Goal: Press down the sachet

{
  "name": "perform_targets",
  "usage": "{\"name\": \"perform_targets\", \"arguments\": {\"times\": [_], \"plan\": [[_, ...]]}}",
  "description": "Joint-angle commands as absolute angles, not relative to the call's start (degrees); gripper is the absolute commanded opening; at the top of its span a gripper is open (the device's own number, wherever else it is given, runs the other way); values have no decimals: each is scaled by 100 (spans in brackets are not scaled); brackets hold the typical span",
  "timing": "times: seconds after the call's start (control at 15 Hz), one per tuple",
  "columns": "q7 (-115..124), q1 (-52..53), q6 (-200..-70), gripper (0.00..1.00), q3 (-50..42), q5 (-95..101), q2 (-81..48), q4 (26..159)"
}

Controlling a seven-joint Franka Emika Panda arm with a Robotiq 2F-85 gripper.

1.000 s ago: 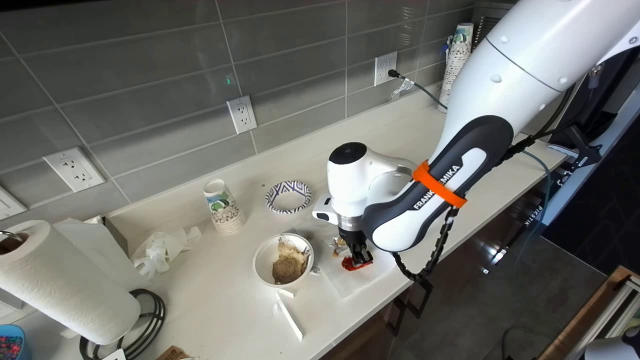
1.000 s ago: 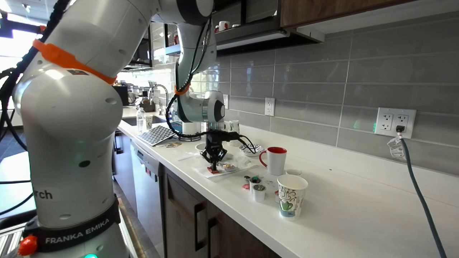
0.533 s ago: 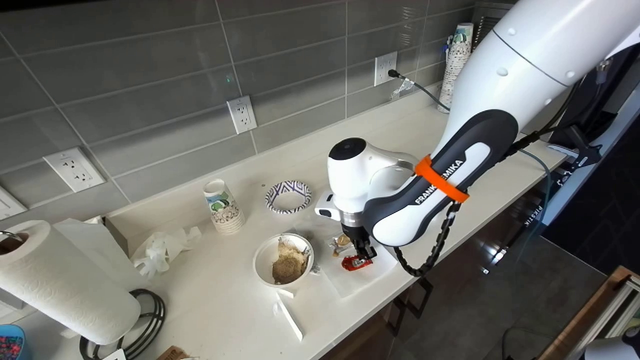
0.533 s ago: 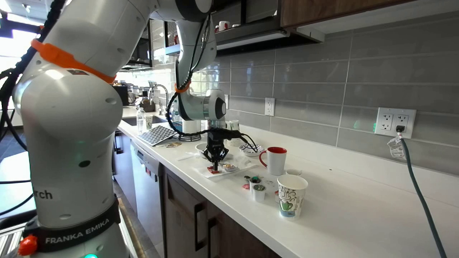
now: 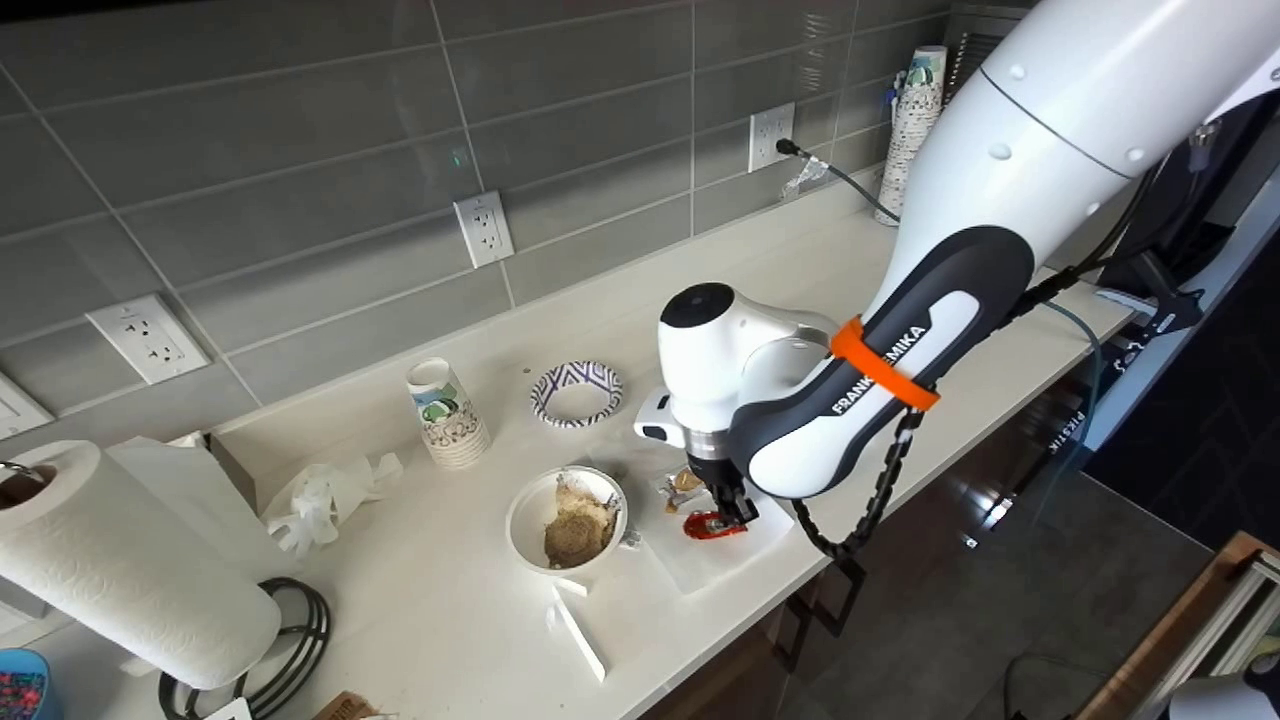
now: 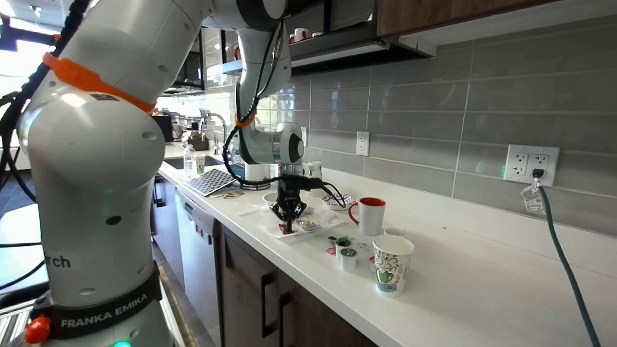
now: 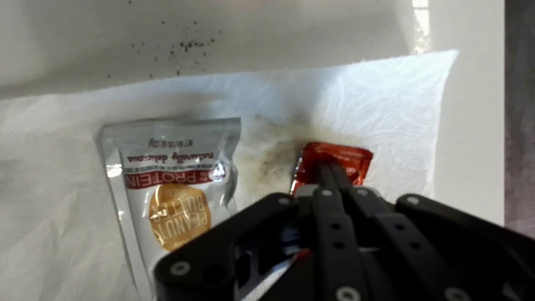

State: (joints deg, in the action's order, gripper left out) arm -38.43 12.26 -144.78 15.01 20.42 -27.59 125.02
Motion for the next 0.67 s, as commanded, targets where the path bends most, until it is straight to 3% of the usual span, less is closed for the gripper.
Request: {"name": "perform_targets", "arguments": {"times": [0.0, 0.6], "plan": [[-3830, 1185, -14587, 0, 1528, 1982, -2881, 12568], [-3831, 1174, -14503, 0, 1525, 1971, -2809, 12588]]}}
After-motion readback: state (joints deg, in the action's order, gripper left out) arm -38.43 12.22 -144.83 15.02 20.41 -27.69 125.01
